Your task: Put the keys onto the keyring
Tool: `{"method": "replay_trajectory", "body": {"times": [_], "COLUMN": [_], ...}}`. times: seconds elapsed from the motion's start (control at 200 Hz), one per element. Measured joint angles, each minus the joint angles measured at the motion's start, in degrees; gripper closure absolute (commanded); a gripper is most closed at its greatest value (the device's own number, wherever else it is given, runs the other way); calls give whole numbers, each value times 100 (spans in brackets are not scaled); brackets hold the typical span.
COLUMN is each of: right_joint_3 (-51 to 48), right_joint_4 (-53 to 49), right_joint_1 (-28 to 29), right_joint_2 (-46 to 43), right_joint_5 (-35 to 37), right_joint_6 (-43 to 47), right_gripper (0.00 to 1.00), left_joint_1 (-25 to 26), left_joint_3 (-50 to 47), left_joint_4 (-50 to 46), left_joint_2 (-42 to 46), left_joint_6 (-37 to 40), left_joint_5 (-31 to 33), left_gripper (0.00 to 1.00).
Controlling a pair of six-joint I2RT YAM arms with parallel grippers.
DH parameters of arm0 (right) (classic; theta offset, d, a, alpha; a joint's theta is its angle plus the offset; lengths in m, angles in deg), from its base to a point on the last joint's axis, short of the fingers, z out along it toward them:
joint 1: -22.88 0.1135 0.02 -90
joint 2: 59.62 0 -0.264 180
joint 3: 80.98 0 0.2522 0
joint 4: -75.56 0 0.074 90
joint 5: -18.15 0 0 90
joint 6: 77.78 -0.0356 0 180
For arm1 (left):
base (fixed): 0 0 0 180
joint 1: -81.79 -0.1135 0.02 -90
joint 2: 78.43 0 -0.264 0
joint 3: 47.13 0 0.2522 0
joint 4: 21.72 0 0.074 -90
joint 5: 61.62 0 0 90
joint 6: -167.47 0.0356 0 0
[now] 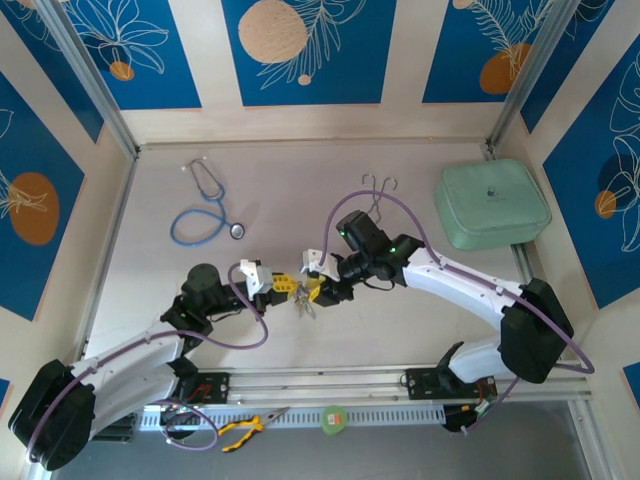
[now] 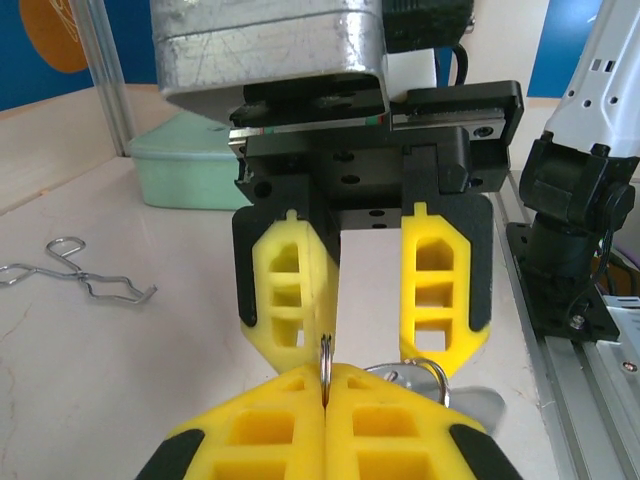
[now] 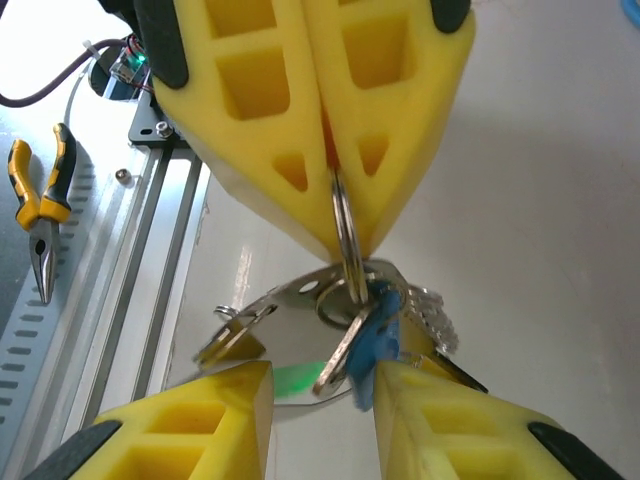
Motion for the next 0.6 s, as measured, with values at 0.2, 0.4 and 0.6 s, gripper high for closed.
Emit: {"method": "replay_trajectory", "body": {"times": [0.2, 0.4, 0.6], "right_joint_3": [-2, -2, -2], "right_joint_4": [223, 396, 404], "right_joint_1": [48, 48, 37], "right_joint_2": [131, 184, 184], "right_joint_5": [140, 216, 219], "right_joint_6": [-63, -74, -55], "right_gripper": [69, 82, 97], "left_joint_1": [0, 0, 0], "left_joint_3": [0, 0, 0], "left_joint_4": [20, 20, 20], "left_joint_2": [0, 0, 0], "left_joint_6": [0, 0, 0], "left_joint_5": [-2, -2, -2], "left_gripper": [100, 100, 100]}}
